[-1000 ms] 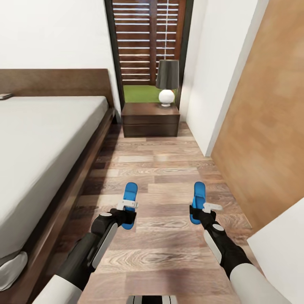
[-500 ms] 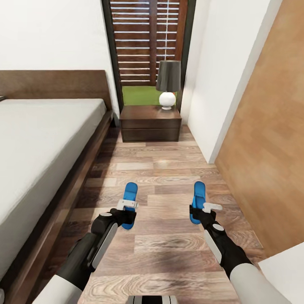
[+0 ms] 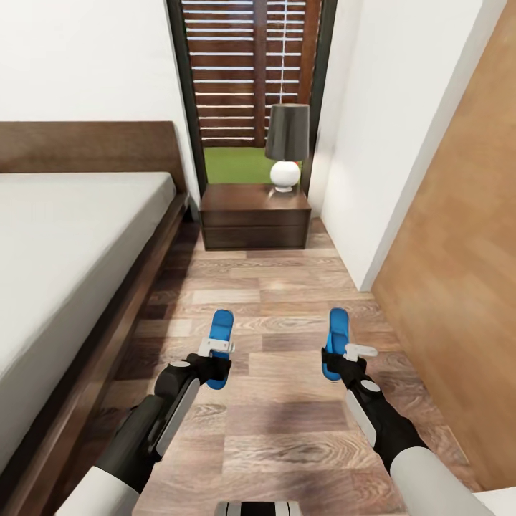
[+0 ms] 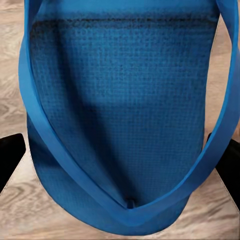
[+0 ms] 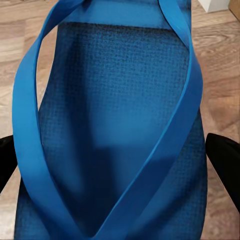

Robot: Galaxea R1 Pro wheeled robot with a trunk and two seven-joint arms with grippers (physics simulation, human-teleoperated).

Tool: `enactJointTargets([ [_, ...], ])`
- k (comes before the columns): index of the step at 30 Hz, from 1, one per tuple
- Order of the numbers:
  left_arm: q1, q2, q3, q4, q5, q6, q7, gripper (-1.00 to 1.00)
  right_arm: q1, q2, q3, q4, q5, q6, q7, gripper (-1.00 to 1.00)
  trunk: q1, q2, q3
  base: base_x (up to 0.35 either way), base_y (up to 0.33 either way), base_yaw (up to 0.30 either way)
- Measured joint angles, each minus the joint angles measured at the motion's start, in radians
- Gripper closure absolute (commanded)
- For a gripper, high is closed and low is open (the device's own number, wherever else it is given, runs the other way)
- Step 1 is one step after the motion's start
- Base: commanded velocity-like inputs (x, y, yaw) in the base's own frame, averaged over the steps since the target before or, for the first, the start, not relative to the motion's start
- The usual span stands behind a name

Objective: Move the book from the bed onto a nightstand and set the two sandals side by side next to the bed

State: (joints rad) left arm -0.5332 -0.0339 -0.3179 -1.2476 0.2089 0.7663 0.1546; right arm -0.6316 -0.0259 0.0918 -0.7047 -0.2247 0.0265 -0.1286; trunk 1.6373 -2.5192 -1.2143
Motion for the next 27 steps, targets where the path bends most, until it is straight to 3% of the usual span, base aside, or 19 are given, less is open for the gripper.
enactJointTargets([
  [27,0.000,0.000,0.000,0.000,0.000,0.000,0.000,1.00,0.000,0.000,0.000,-0.001,0.000,0.001,0.000,1.00,0.000,0.000,0.000,0.332,-0.035,0.000],
])
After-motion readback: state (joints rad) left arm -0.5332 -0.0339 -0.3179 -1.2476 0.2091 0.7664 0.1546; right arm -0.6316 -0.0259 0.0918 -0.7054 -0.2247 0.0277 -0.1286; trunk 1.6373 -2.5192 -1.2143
